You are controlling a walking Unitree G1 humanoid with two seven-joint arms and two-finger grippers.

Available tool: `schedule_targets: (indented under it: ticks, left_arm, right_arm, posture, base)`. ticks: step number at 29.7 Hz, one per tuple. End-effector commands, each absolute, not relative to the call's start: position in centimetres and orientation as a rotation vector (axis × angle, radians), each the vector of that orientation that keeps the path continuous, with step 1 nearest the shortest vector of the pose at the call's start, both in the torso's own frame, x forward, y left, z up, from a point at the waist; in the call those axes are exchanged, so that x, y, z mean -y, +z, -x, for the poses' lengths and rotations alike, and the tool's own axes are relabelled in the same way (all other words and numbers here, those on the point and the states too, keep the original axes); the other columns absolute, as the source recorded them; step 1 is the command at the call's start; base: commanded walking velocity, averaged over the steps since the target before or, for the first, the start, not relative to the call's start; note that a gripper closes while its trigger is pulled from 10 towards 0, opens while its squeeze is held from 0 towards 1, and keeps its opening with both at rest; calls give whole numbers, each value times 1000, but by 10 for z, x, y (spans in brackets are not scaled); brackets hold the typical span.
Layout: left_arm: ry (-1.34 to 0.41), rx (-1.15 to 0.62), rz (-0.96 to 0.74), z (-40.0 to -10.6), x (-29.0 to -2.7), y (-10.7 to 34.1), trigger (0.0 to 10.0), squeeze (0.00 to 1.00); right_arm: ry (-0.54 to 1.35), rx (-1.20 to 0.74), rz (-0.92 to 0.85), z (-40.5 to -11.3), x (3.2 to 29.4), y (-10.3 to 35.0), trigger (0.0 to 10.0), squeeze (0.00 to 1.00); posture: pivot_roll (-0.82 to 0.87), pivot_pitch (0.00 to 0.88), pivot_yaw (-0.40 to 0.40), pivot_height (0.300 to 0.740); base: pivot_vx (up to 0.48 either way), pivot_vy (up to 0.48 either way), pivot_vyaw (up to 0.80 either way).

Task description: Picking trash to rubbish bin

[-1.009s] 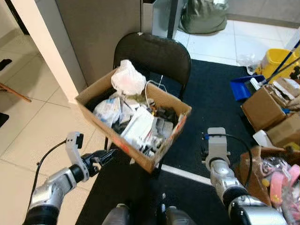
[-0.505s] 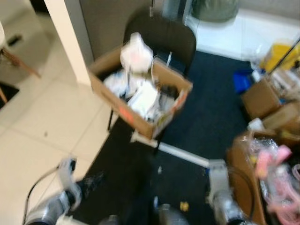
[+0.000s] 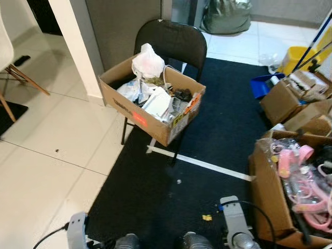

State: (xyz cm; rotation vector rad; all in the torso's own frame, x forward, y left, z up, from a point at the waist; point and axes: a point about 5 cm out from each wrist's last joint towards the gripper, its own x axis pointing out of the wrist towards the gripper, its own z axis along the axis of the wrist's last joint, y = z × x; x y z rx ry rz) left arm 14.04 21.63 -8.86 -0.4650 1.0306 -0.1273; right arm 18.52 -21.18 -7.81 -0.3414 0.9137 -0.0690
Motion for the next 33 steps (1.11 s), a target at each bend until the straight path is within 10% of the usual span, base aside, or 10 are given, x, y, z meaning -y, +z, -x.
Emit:
schedule_targets:
  ticks: [1,33]
  left_arm:
    - [-84,-1149,399,-113,-217,-100,10000,0]
    - [-11,-1244,-82,-106,-238,-103,10000,0]
  right_arm:
    - [-34,-982,357,-170,212,-86,10000,0]
    - [29,-1117,418,-137,231,-96,10000,0]
  posture:
    - [44,138,29,740]
    - [31,122,28,740]
  base:
    - [0,0,0]
    - [0,0,-775]
